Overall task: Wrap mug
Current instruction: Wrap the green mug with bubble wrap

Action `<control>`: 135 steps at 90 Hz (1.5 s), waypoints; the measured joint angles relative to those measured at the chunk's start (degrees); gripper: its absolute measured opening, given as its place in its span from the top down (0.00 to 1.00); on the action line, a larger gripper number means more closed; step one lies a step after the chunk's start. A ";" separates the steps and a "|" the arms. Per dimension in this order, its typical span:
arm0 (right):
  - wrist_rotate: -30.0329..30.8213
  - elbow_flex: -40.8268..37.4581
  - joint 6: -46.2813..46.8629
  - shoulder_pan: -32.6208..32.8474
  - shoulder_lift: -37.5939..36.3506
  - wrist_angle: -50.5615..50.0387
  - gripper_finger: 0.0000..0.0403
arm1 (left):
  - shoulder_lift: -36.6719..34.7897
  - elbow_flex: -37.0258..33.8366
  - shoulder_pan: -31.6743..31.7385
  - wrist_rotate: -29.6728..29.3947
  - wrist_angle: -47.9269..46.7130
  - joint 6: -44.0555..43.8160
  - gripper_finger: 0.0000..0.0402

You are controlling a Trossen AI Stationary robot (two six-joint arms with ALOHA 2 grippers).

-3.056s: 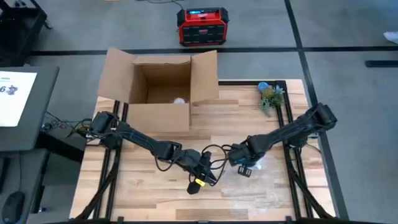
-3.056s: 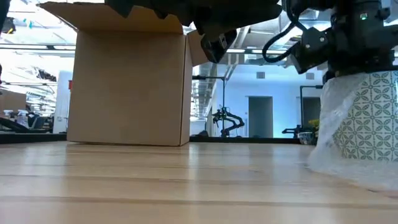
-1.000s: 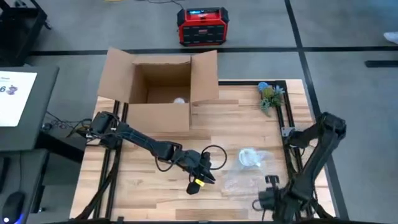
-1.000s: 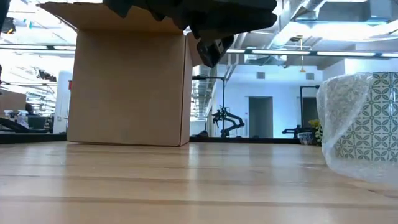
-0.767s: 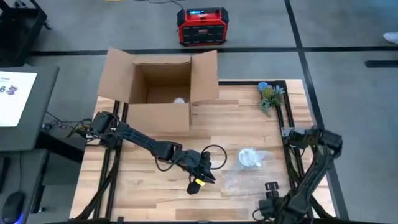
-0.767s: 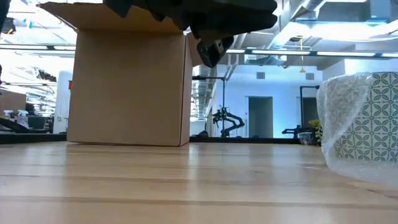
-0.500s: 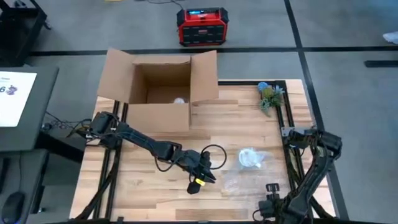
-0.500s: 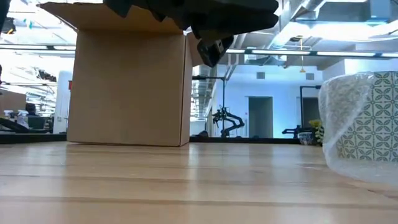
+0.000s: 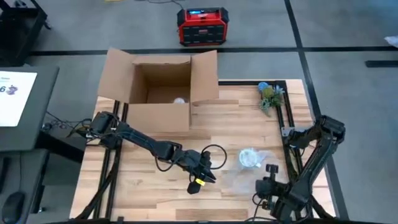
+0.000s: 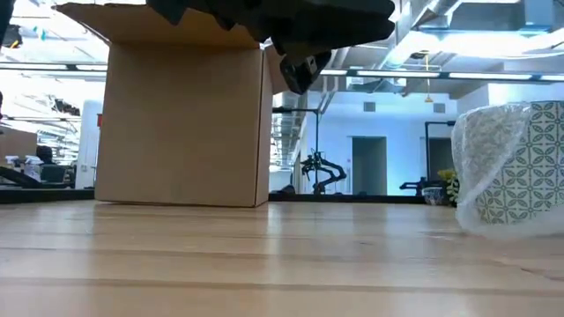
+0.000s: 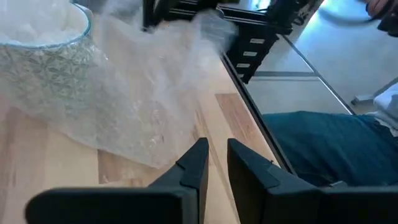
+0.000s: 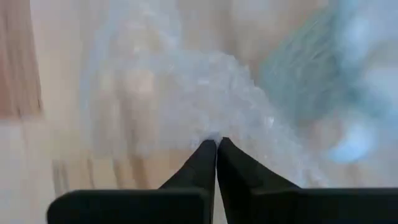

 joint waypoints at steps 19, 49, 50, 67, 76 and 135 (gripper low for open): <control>12.29 0.01 1.21 -0.42 -7.65 -3.00 1.00 | 0.00 0.00 0.00 0.02 -0.04 0.02 0.91; 16.27 0.07 -4.55 -8.33 -14.57 -3.89 1.00 | 0.00 0.00 0.00 -0.59 0.00 0.04 0.91; 16.25 0.07 -4.79 -8.69 -14.58 -3.90 1.00 | 0.00 0.00 0.00 -0.65 -0.01 0.04 0.91; 11.07 0.07 -6.88 -15.63 -14.66 -3.71 1.00 | 0.00 0.00 0.00 -0.95 0.01 0.04 0.91; 7.77 0.07 -6.99 -19.06 -14.66 -3.72 1.00 | 0.00 0.00 -0.02 -1.07 0.01 0.04 0.91; -22.95 -0.35 -32.99 -36.09 6.30 3.37 1.00 | 0.00 0.00 -0.44 -1.14 -0.01 0.04 0.91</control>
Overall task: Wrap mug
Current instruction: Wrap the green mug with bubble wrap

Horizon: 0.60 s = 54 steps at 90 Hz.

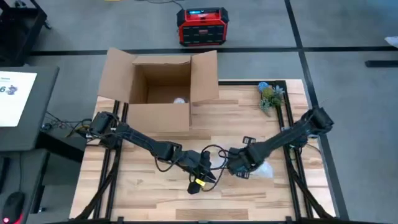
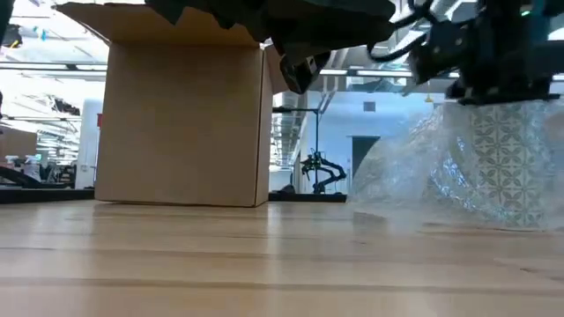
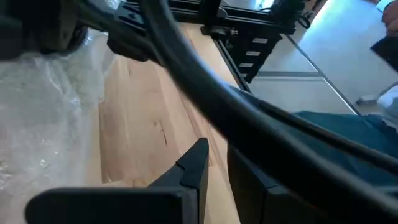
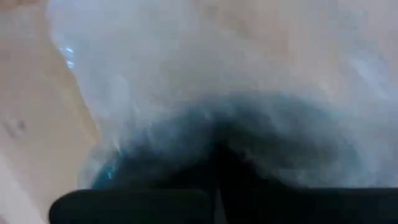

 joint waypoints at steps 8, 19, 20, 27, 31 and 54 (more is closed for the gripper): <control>-1.46 0.05 -3.25 -0.67 0.34 0.88 1.00 | 0.00 0.00 -0.24 0.00 -0.02 0.00 0.91; -1.49 -0.13 -3.74 -0.73 -2.72 0.83 0.98 | 0.00 0.00 -0.30 0.00 -0.01 0.00 0.91; -1.48 -0.09 -3.74 -0.73 -3.11 0.75 0.98 | 0.00 0.00 -0.30 0.01 -0.02 0.00 0.91; -1.55 0.44 -3.45 -0.56 -6.04 -0.55 0.93 | 0.00 0.00 -0.30 0.01 -0.03 0.00 0.91; -1.67 1.14 -3.22 -0.49 -8.11 -0.87 0.91 | 0.00 0.00 -0.30 0.01 -0.01 0.00 0.91; -1.66 2.15 2.46 -0.54 -16.67 -2.22 0.81 | 0.00 0.00 -0.30 0.00 -0.01 0.00 0.91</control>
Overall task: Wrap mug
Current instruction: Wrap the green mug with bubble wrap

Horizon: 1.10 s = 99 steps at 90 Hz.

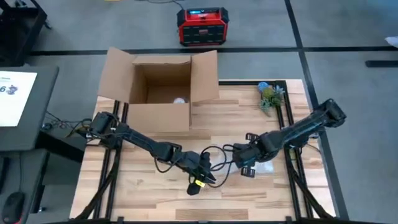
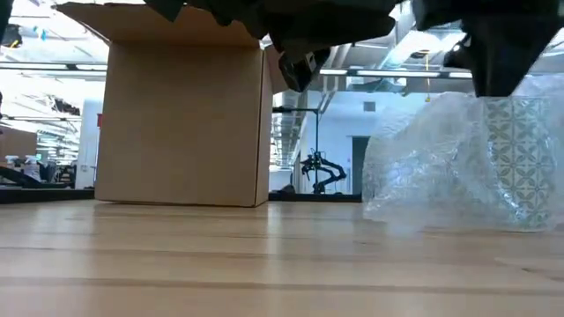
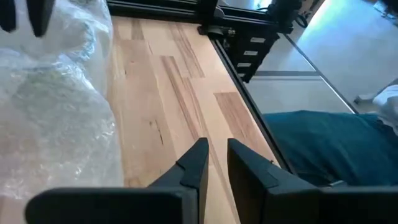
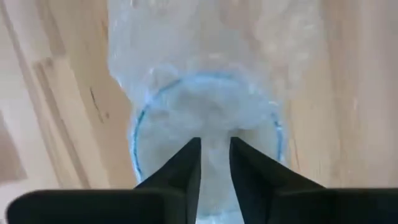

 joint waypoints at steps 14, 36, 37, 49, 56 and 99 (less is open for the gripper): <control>0.02 -0.07 1.14 -0.15 1.65 0.58 0.84 | 0.00 0.00 0.00 0.00 -0.10 0.00 0.91; 0.55 -4.23 -0.99 -3.36 13.28 6.62 0.99 | 0.00 0.00 -0.02 0.02 -0.26 -0.03 0.91; 0.46 -4.26 -1.24 -3.42 13.79 6.79 0.99 | 0.00 0.00 -0.02 0.02 -0.27 -0.05 0.91; -1.07 -3.67 -4.73 -3.39 17.59 7.46 1.00 | 0.00 -0.02 -0.04 0.02 -0.31 -0.23 0.91; -1.09 -2.43 -5.66 -3.31 17.76 5.67 1.00 | 0.00 -0.02 -0.04 0.00 -0.43 -0.24 0.91; -2.05 8.10 4.44 -0.23 -1.80 -6.62 0.99 | 0.00 -0.02 -0.04 0.00 -0.24 -0.37 0.91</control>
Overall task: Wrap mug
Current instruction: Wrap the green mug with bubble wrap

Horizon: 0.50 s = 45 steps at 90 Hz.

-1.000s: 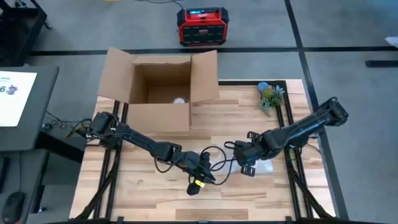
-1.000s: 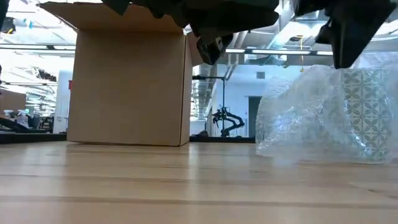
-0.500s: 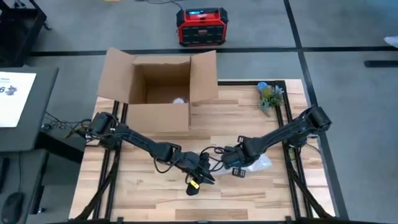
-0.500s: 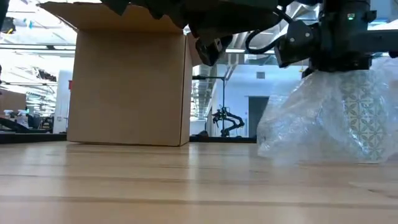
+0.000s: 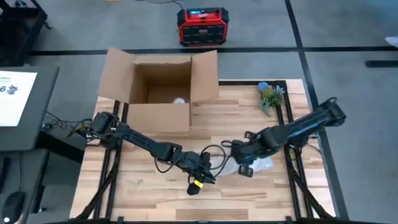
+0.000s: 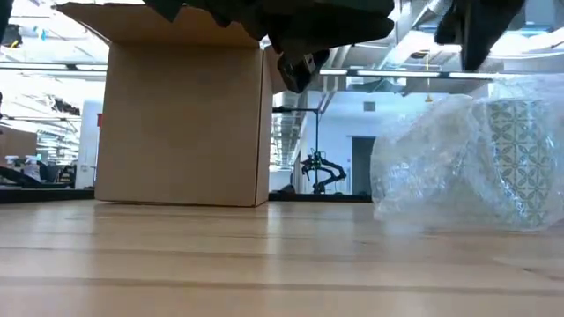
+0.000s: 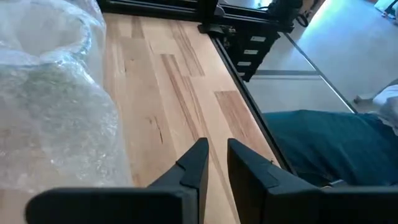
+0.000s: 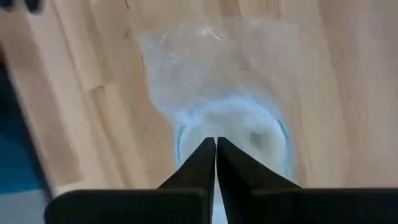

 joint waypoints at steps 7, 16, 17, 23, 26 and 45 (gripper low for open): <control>3.16 -0.25 6.28 1.41 -2.16 -5.85 1.00 | 0.00 0.00 0.00 0.01 -0.09 -0.05 0.91; 6.81 -1.82 15.37 2.84 -3.81 -13.80 1.00 | 0.00 0.00 0.00 0.00 -0.24 -0.05 0.91; 6.98 -1.96 16.28 2.88 -3.97 -14.55 1.00 | 0.00 0.00 0.00 0.00 -0.24 0.00 0.91; 7.08 -3.22 20.05 3.20 -4.54 -16.11 1.00 | 0.00 0.00 -0.11 0.02 -0.26 0.17 0.91; 7.04 -4.13 20.62 3.50 -4.53 -15.46 1.00 | 0.00 0.00 -0.11 0.00 -0.22 0.20 0.91; 4.28 -10.03 14.82 3.20 -2.30 -0.04 1.00 | 0.00 0.00 -0.11 0.00 -0.21 0.52 0.91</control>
